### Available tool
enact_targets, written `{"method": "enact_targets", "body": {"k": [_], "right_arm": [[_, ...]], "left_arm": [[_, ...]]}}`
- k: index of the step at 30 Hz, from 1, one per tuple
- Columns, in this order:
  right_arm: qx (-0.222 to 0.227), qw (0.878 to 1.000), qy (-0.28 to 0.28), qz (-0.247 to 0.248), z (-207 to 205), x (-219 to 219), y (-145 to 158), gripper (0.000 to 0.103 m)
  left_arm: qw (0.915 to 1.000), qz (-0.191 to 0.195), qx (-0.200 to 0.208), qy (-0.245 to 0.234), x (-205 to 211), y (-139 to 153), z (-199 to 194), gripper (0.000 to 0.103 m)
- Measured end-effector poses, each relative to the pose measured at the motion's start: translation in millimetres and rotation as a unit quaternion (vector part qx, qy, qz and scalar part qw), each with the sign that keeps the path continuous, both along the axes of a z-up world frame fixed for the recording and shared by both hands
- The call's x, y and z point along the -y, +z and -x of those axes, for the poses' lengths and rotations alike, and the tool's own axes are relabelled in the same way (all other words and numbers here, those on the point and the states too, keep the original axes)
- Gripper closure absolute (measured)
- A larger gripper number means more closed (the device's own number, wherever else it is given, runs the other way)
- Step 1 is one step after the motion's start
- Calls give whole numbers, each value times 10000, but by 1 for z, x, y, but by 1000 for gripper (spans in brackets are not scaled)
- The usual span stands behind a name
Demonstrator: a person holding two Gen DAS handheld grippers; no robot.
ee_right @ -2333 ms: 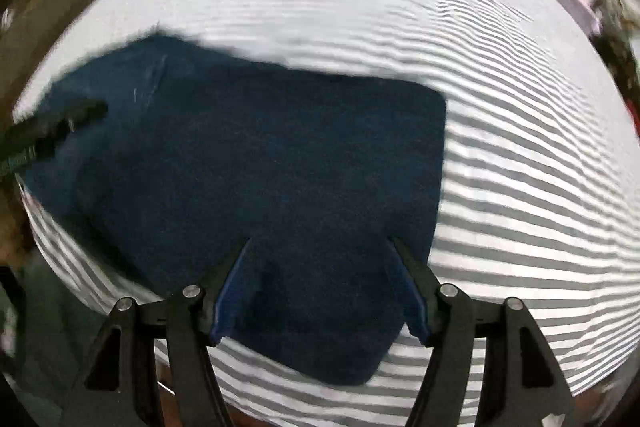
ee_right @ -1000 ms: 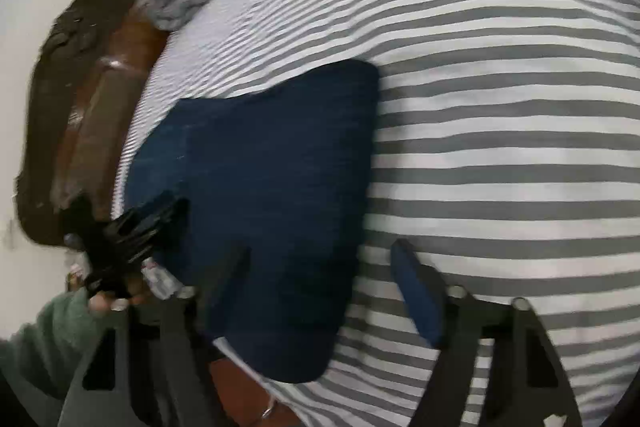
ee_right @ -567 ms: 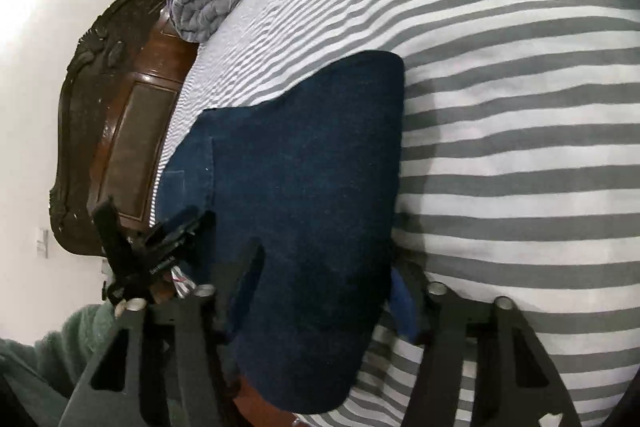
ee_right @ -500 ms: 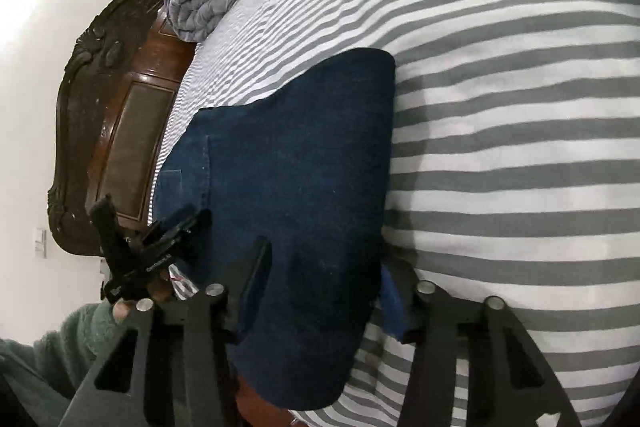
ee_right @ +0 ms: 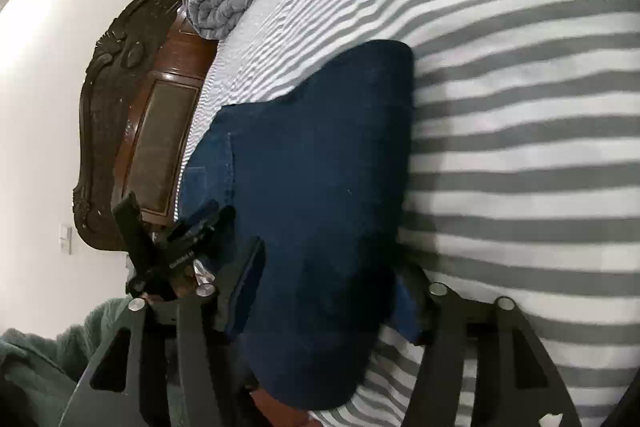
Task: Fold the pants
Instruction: 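Grasp the jeans' folded edge with the right gripper while the left gripper holds the hems, then lift the jeans with the right gripper and fold them over onto themselves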
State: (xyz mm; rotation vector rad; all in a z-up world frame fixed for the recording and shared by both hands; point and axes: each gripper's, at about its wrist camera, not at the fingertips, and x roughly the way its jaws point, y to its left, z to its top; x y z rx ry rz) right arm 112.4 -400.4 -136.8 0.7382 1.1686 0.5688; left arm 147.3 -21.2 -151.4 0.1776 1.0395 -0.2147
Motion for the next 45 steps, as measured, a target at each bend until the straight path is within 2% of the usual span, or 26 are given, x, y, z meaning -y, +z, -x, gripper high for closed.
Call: {"method": "enact_targets", "body": {"k": [3,5,7,9,11,14,17,19,23,29,31,34,38,45], "right_arm": [[47,9999,26,87,-2,-7,3,36],[-16,9999,-99,54,-1,-5,4,44],[-127,9996,-240,78,1,0,1,67],[-241,9988,-419,18,4,7,-4,77],[-322,9977,-562,-206,6,11,-10,79],[-297,9981,-537,-11,5,7,-9,79],[-408,9975,-577,-37,2,7,-9,78],[-320,9971,-685,-67,6,4,-1,85],[-213,9954,-902,-245,11,-4,25,90],[-137,9956,-865,323,5,-40,79,91],[-139,9952,-879,417,3,-51,95,91],[-105,9946,-827,621,-3,-73,117,91],[-106,9957,-724,566,-10,-107,143,90],[-119,9968,-509,606,-39,-184,170,90]], "left_arm": [[10000,8,-13,-5,-1,0,0,26],[10000,5,-8,-5,-1,0,0,26],[10000,5,-2,-3,-2,0,1,26],[10000,13,-2,1,-2,0,0,26],[10000,7,4,0,-2,0,0,26],[10000,15,-1,0,-1,0,0,26],[10000,22,-1,3,-2,0,0,26],[10000,40,-6,7,-2,0,1,26],[10000,92,-6,-6,-4,1,1,25],[9990,360,-266,89,-19,7,-3,26],[9971,619,-373,237,-34,14,-5,26],[9952,769,-378,462,-58,25,-10,26],[9949,710,-239,676,-91,38,-15,26],[9935,410,197,1042,-178,68,-25,26]]}}
